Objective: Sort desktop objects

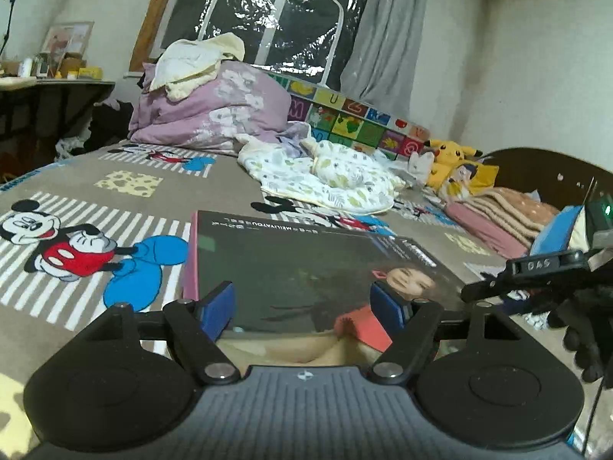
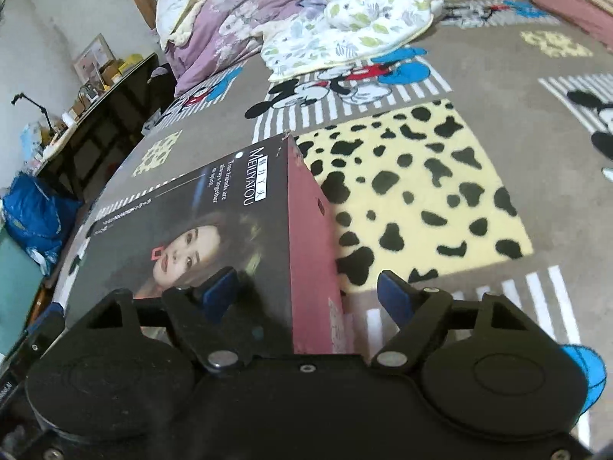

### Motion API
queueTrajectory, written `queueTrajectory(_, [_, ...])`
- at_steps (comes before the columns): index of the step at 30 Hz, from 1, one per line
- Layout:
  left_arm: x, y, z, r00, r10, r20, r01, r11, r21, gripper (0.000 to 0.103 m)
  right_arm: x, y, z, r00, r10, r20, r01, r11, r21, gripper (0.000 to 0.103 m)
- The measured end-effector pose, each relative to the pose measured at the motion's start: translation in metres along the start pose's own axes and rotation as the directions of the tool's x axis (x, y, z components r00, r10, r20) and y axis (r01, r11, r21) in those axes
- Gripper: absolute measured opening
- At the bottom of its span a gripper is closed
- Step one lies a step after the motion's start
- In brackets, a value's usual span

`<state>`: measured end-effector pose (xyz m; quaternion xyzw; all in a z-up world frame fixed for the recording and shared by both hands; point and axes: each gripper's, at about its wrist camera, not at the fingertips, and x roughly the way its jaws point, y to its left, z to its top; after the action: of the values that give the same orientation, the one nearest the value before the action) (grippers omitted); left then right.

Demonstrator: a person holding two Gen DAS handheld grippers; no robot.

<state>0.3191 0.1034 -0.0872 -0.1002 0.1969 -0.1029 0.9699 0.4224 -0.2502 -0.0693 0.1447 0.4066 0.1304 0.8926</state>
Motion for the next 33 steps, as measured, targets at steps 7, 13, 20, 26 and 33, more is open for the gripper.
queueTrajectory(7, [-0.011, -0.01, 0.001, 0.997, 0.06, -0.05, -0.057, 0.997, 0.046, 0.077, -0.036, 0.034, -0.008, 0.999, -0.015, 0.048, 0.026, 0.975, -0.223, 0.083])
queueTrajectory(13, [-0.033, -0.03, -0.006, 0.986, 0.145, -0.084, -0.139, 0.988, 0.072, 0.077, -0.08, 0.058, -0.025, 0.998, 0.006, 0.068, 0.011, 0.97, -0.245, 0.087])
queueTrajectory(20, [-0.073, -0.068, -0.012, 0.959, 0.274, -0.073, -0.26, 0.952, 0.16, 0.077, -0.142, 0.081, -0.043, 0.979, -0.053, 0.196, 0.099, 0.967, -0.233, 0.093])
queueTrajectory(26, [-0.114, -0.092, -0.01, 0.959, 0.281, -0.049, -0.271, 0.951, 0.146, 0.099, -0.18, 0.083, -0.073, 0.981, -0.042, 0.192, 0.082, 0.975, -0.206, 0.093])
queueTrajectory(33, [-0.158, -0.11, -0.018, 0.963, 0.266, -0.053, -0.262, 0.963, 0.062, 0.1, -0.216, 0.09, -0.114, 0.969, -0.029, 0.244, 0.092, 0.964, -0.25, 0.097])
